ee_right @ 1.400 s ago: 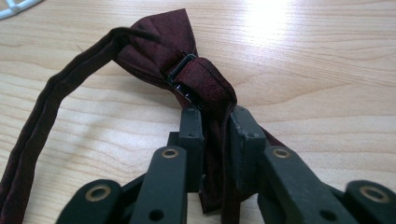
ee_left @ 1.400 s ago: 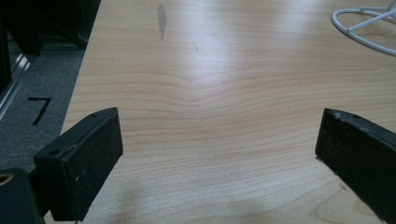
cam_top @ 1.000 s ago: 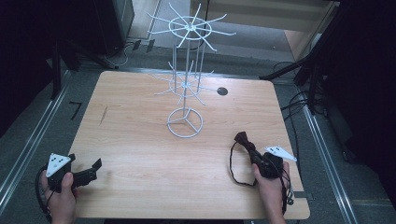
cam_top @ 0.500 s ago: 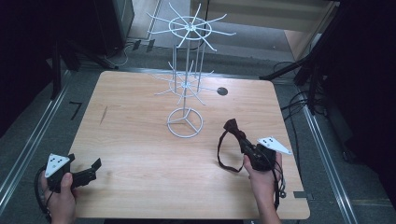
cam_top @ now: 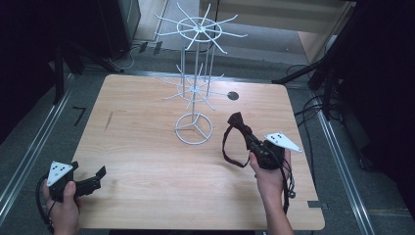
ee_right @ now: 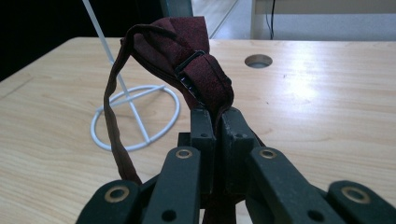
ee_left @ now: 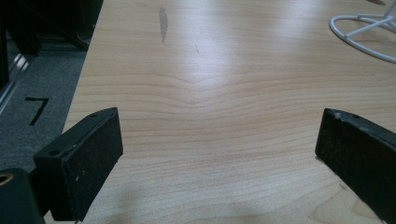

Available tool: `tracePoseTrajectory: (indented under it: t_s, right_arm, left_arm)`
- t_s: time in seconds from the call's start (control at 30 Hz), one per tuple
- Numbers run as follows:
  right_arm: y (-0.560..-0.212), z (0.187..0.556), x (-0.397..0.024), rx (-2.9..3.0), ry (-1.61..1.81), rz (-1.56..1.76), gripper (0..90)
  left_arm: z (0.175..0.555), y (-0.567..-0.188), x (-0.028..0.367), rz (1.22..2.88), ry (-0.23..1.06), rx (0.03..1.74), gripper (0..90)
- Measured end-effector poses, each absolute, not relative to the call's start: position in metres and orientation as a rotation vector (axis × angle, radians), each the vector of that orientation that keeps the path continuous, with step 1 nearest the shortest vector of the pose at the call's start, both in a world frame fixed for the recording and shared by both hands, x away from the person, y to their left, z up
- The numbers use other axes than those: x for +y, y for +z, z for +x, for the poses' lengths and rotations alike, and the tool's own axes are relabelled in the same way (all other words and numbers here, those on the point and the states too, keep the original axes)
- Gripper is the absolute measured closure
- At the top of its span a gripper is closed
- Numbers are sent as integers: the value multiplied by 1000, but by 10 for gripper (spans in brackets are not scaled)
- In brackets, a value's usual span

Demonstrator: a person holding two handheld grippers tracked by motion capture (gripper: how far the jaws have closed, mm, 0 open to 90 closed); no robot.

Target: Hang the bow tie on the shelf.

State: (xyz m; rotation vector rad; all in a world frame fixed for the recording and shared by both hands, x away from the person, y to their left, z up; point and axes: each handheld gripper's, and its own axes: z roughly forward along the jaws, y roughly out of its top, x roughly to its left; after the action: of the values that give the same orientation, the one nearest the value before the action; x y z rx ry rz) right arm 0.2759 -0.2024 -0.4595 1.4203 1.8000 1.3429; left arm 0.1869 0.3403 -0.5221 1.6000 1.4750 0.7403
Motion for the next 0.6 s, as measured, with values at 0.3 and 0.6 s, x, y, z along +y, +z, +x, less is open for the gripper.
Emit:
tracePoseTrajectory:
  t_s: [0.3,0.6]
  right_arm:
    - [-444,280,-194,1786,1380,1383,868]
    - [-431,280,-187,1777,1409,1357,867]
  left_arm:
    - [187,-522,340,1600,740,1477,14]
    - [187,-522,340,1599,739,1475,14]
